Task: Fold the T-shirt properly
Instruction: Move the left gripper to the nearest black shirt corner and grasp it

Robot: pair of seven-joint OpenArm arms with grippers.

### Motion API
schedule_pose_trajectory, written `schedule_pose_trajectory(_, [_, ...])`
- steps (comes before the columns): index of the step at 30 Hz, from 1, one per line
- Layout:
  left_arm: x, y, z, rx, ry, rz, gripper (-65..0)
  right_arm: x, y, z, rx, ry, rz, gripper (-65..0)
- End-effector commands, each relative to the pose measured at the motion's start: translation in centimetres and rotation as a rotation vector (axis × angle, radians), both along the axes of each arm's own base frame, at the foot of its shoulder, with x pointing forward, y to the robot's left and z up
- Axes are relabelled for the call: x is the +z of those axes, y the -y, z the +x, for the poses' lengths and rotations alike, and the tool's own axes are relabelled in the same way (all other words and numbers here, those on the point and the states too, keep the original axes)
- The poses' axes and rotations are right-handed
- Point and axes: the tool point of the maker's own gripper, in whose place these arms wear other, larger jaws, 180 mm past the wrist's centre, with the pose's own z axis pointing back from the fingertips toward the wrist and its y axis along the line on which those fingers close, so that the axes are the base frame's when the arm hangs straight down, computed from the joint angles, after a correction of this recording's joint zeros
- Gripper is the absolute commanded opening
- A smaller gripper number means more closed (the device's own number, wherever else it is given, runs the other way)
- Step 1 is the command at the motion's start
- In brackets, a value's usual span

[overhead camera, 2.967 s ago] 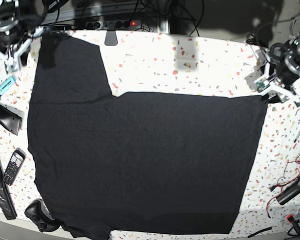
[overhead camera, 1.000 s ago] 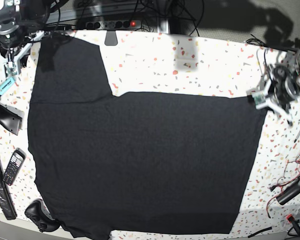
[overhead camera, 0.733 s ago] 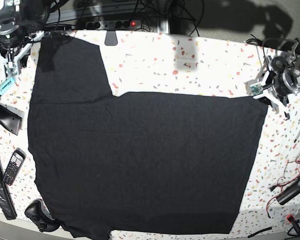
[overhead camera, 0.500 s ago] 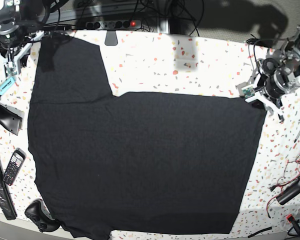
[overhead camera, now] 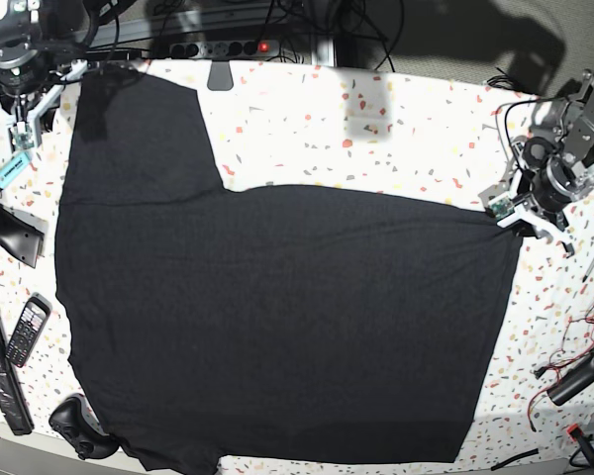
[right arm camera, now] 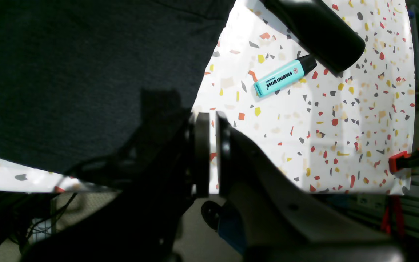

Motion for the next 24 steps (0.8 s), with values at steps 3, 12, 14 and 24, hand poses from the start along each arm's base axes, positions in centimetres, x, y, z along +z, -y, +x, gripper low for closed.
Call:
schedule_pose_trajectory(3, [1.1,-1.2,1.0,0.014,0.028,0.032,-44.2,0.8,-0.1,0.4,0.043,0.008,-0.041,-61.8])
schedule_pose_trajectory(12, [1.8,0.7,1.7,-0.049,0.066,-0.042,-41.7,-0.1,-0.6,-0.2,0.089,-0.061,-0.04,-54.8])
schedule_pose_trajectory(14, [1.6,0.6,1.5,-0.055,0.047,-0.041,-41.7,-0.3,-0.4,-0.5,0.079,-0.08,-0.042,-53.7])
schedule_pose_trajectory(24, [-0.8,-0.9,1.4,-0.048,-0.032,-0.004,-41.8,-0.3,-0.4,-0.6,0.078,-0.081,-0.042,-53.7])
